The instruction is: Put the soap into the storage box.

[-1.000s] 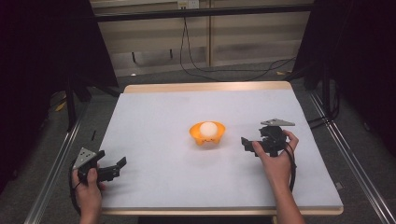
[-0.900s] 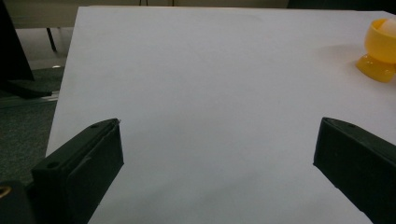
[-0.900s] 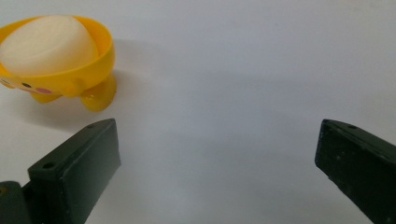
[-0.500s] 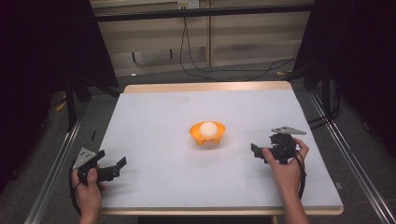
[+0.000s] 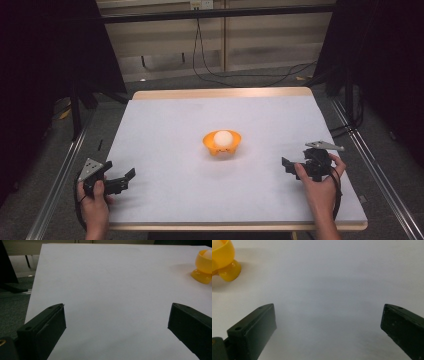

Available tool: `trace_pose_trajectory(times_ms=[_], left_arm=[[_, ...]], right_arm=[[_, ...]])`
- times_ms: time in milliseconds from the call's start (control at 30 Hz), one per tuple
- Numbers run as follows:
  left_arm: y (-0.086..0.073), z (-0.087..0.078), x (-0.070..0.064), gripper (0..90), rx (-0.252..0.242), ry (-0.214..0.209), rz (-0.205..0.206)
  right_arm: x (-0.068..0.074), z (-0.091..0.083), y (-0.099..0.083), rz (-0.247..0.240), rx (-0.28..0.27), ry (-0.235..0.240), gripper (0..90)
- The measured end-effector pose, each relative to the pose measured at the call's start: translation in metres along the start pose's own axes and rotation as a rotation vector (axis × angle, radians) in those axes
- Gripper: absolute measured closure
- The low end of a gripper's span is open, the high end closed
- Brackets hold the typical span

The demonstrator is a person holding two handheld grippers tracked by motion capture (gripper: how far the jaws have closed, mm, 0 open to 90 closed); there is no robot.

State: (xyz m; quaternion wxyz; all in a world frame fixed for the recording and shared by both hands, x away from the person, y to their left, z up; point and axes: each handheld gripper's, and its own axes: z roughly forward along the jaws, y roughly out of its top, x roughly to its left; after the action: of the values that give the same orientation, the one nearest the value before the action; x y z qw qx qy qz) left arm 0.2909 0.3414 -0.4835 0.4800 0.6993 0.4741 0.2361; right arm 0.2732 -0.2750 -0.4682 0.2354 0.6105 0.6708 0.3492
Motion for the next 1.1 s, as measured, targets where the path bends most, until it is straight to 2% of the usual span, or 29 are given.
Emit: trace_pose_trajectory(times_ms=[267,467,1100], left_arm=[[0.000,0.000,0.000,1.4,0.000,0.000,0.001],[0.000,0.000,0.000,1.3,0.000,0.001,0.000],[0.000,0.000,0.000,1.4,-0.003,0.002,-0.004]], right_arm=[[-0.014,-0.007,-0.010,0.021,-0.004,-0.007,0.0],[-0.026,-0.014,-0.017,0.031,-0.002,-0.032,0.0],[-0.069,-0.046,-0.038,0.084,-0.021,-0.083,0.0]])
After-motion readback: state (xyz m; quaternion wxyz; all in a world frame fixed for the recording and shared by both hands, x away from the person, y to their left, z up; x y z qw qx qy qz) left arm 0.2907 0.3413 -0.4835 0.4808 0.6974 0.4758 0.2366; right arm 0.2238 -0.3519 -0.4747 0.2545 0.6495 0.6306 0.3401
